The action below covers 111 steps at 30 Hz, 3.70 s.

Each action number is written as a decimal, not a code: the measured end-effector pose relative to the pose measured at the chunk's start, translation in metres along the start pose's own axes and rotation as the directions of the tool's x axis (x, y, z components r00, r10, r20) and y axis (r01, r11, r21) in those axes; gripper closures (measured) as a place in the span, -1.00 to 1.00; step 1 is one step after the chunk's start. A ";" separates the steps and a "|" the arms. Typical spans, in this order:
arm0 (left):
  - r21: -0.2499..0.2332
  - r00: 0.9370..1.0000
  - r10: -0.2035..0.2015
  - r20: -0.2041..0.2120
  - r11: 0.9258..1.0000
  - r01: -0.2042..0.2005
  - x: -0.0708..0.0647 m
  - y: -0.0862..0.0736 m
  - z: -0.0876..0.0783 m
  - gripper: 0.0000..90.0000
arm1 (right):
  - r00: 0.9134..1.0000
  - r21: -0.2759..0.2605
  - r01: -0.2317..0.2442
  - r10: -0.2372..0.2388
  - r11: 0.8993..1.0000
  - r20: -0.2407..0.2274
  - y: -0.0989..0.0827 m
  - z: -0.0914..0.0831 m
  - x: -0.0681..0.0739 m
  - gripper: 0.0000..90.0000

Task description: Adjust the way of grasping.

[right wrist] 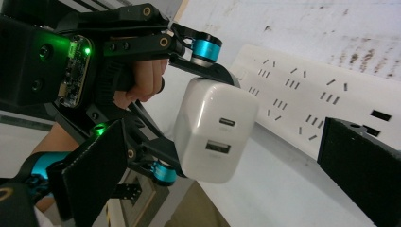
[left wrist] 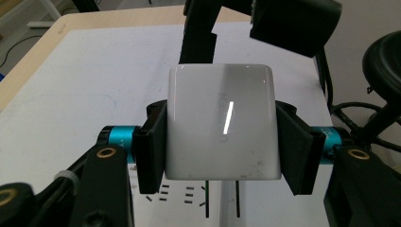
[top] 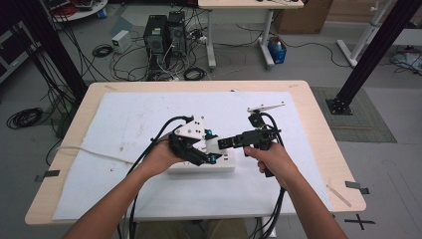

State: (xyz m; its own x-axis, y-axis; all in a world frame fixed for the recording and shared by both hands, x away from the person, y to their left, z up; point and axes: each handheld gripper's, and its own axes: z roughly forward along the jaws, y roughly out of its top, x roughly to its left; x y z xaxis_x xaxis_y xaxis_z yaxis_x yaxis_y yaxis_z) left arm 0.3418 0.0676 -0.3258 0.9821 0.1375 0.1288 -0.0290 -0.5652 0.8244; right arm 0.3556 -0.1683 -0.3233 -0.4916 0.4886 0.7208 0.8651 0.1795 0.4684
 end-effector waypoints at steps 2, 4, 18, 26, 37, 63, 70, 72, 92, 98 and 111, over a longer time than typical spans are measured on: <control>0.000 1.000 0.000 -0.001 1.000 0.000 0.000 0.000 0.000 -0.05 | 1.000 -0.003 -0.002 0.002 1.000 -0.001 0.000 0.001 0.000 -0.90; -0.003 1.000 -0.002 0.000 1.000 0.002 0.000 0.000 -0.001 -0.05 | 1.000 0.001 -0.006 0.006 1.000 -0.006 0.002 0.005 0.000 -0.89; -0.010 1.000 0.002 -0.005 1.000 -0.002 0.000 0.000 -0.002 -0.05 | 0.999 0.010 -0.033 0.033 0.999 -0.044 0.005 0.016 0.000 -0.61; -0.015 1.000 0.000 -0.007 1.000 0.000 0.000 -0.001 -0.002 -0.05 | 0.997 0.016 -0.053 0.054 0.998 -0.054 0.006 0.019 0.000 -0.42; -0.015 1.000 0.010 -0.010 1.000 -0.010 0.001 -0.001 -0.002 -0.05 | 0.995 0.029 -0.062 0.064 0.998 -0.075 0.006 0.021 -0.001 -0.15; 0.000 0.999 0.037 -0.033 0.999 -0.037 -0.002 -0.002 -0.002 -0.06 | 0.980 0.020 -0.162 0.163 0.987 -0.114 0.003 0.019 -0.010 0.33; 0.011 0.997 0.052 -0.049 0.999 -0.052 -0.003 -0.002 -0.001 -0.06 | 0.971 0.018 -0.205 0.205 0.979 -0.122 0.003 0.019 -0.012 0.39; 0.012 0.997 0.051 -0.053 0.999 -0.051 -0.003 -0.002 0.000 -0.06 | 0.970 0.013 -0.210 0.210 0.978 -0.126 0.002 0.020 -0.012 0.39; 0.029 0.988 -0.135 -0.079 0.990 0.137 0.011 -0.015 -0.014 -0.62 | 0.990 -0.074 -0.125 0.120 0.989 -0.070 0.001 0.005 -0.025 0.39; 0.101 0.974 -0.204 -0.097 0.972 0.213 0.018 -0.025 -0.032 -0.62 | 0.997 -0.066 -0.029 0.033 0.997 0.065 0.004 -0.004 -0.021 0.39; 0.315 0.948 -0.262 -0.182 0.897 0.309 0.031 -0.047 -0.073 -0.62 | 0.960 0.022 0.098 -0.100 0.995 0.260 0.015 -0.027 -0.003 0.39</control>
State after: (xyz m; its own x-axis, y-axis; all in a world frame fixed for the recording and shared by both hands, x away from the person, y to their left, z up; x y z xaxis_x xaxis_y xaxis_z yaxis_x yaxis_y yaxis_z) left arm 0.3600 0.1583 -0.3206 0.9044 0.4267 0.0068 0.3357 -0.7214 0.6057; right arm 0.3670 -0.1899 -0.3045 -0.5328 0.6734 0.5126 0.8149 0.2449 0.5253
